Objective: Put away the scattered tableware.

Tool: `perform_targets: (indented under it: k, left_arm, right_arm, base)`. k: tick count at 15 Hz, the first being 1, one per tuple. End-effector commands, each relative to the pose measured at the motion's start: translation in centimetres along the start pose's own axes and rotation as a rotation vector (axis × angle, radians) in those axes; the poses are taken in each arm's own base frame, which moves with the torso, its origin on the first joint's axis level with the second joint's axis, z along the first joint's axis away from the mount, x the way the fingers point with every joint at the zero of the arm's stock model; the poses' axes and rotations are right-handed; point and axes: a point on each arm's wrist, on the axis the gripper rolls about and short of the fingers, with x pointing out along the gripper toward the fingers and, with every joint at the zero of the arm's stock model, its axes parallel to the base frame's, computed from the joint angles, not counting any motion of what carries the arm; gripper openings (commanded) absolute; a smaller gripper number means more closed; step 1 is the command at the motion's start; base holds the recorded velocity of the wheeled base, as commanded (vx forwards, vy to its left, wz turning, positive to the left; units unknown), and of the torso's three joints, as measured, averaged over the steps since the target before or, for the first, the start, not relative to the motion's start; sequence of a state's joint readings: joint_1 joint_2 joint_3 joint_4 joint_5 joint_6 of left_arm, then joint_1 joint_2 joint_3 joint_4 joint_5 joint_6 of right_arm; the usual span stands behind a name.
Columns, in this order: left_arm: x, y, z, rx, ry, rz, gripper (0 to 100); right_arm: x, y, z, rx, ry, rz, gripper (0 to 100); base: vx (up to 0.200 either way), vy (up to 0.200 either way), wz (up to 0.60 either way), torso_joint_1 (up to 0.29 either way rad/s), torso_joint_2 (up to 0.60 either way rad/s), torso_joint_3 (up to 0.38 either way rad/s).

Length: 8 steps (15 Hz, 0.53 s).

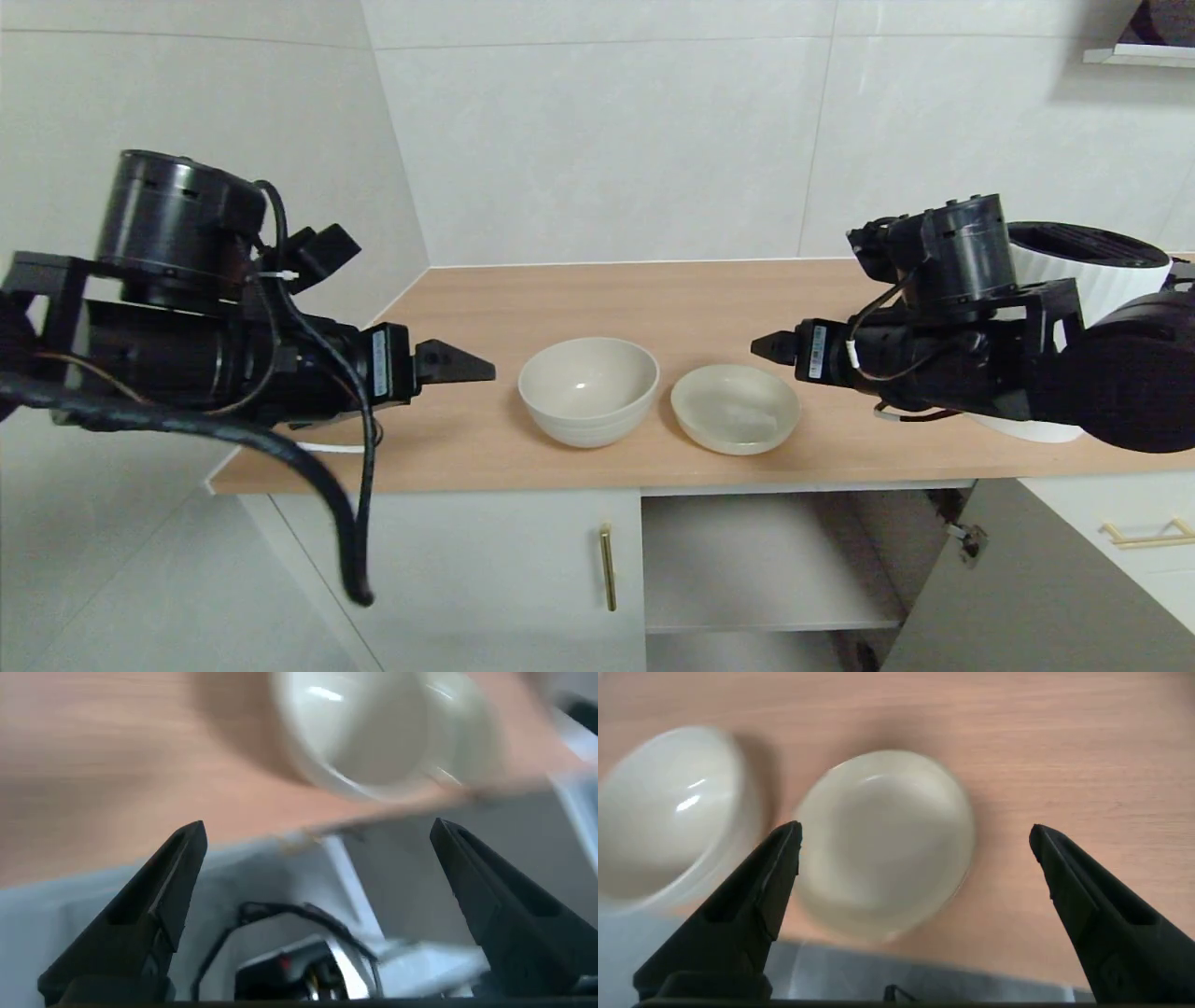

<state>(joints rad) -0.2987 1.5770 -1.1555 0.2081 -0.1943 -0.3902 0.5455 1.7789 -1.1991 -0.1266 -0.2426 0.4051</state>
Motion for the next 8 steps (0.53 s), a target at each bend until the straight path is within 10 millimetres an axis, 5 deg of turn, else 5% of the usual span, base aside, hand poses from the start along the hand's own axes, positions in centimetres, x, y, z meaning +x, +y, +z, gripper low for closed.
perform_targets:
  k: [1,8]
  left_arm:
    - [4.3,-0.4,0.0,-0.08,0.029,0.043,100]
    - [8.3,-0.6,-0.3,-0.172,-0.019,0.047,100]
  right_arm:
    - [2.0,-0.1,-0.9,-0.005,0.035,-0.028,100]
    - [2.4,-0.5,-1.0,-0.002,0.04,-0.043,100]
  base:
    - [0.0,0.0,0.0,0.0,0.0,0.0]
    - [0.0,0.0,0.0,0.0,0.0,0.0]
